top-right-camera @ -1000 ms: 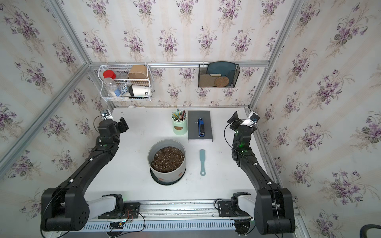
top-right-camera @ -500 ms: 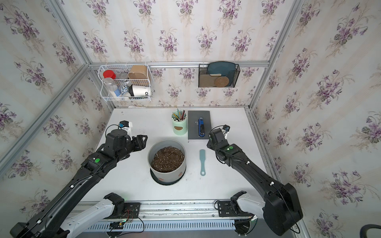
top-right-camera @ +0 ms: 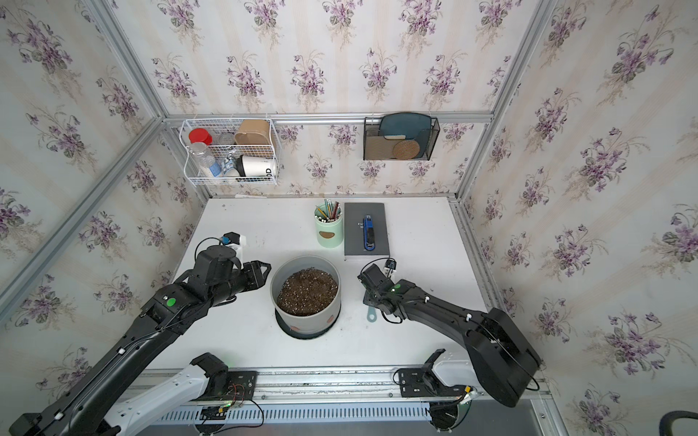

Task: Scrub the dried mud off the ceramic pot
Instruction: Pick up the brush from the center of the board.

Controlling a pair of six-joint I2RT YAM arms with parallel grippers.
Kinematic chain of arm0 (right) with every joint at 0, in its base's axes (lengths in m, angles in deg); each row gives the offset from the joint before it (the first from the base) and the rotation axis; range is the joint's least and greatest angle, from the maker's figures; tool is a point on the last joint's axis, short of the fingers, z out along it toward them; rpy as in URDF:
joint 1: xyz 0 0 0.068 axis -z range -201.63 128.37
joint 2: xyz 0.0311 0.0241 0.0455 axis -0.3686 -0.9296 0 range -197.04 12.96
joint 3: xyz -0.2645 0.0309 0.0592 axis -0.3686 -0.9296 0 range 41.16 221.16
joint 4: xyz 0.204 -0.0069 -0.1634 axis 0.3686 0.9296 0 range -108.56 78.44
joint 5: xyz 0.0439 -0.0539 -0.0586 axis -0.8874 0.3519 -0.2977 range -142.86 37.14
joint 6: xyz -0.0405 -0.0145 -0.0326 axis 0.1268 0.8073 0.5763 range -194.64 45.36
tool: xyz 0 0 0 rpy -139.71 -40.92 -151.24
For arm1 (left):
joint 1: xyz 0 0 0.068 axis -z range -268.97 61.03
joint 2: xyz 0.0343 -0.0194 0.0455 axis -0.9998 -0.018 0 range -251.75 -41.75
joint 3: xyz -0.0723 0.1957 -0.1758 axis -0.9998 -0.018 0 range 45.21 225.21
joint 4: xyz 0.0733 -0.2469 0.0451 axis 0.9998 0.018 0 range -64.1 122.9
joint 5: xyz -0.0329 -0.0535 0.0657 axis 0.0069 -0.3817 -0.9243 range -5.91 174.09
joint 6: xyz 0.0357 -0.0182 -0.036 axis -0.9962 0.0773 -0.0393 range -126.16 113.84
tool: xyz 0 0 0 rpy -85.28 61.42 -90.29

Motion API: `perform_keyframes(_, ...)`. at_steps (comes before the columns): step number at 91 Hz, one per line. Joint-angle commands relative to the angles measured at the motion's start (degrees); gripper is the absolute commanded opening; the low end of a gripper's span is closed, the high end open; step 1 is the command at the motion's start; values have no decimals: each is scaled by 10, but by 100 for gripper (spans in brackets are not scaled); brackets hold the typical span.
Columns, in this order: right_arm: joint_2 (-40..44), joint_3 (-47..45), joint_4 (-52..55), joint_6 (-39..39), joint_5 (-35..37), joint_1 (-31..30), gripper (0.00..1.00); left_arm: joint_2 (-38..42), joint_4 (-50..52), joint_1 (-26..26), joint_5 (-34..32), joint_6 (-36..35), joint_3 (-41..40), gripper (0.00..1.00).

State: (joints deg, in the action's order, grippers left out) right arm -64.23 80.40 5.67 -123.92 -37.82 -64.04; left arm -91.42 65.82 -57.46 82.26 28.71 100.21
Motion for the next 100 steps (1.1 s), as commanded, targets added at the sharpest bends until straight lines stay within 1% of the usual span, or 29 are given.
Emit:
perform_keyframes(1, -40, 18, -19, 32, -28, -3, 62, 4, -36, 0, 27, 12, 1, 49)
perform_keyframes(11, -60, 22, -1, 34, -19, -15, 61, 5, -50, 0, 37, 15, 1, 50)
perform_keyframes(18, -63, 18, 4, 31, -19, -23, 60, 6, -69, 0, 56, 16, -4, 49)
perform_keyframes(33, -75, 12, 7, 32, -23, -29, 53, 6, -107, 0, 85, 27, -17, 49)
perform_keyframes(43, -81, 11, 7, 32, -12, -29, 51, 3, -117, -1, 97, 33, -21, 49)
perform_keyframes(68, -79, -8, -5, 28, -19, -29, 34, 16, -118, 0, 107, 33, -30, 49)
perform_keyframes(76, -73, -13, -8, 23, -18, -29, 24, 19, -120, 0, 110, 33, -32, 49)
perform_keyframes(81, -67, -17, -8, 20, -15, -29, 19, 20, -121, 0, 111, 34, -34, 49)
perform_keyframes(93, -38, -12, 3, 20, -6, -29, 7, 23, -122, 0, 114, 35, -37, 50)
perform_keyframes(97, -27, -9, 9, 23, -3, -29, 1, 23, -123, 0, 115, 35, -36, 50)
perform_keyframes(100, -17, -3, 13, 28, -1, -29, 0, 23, -125, 0, 116, 34, -34, 50)
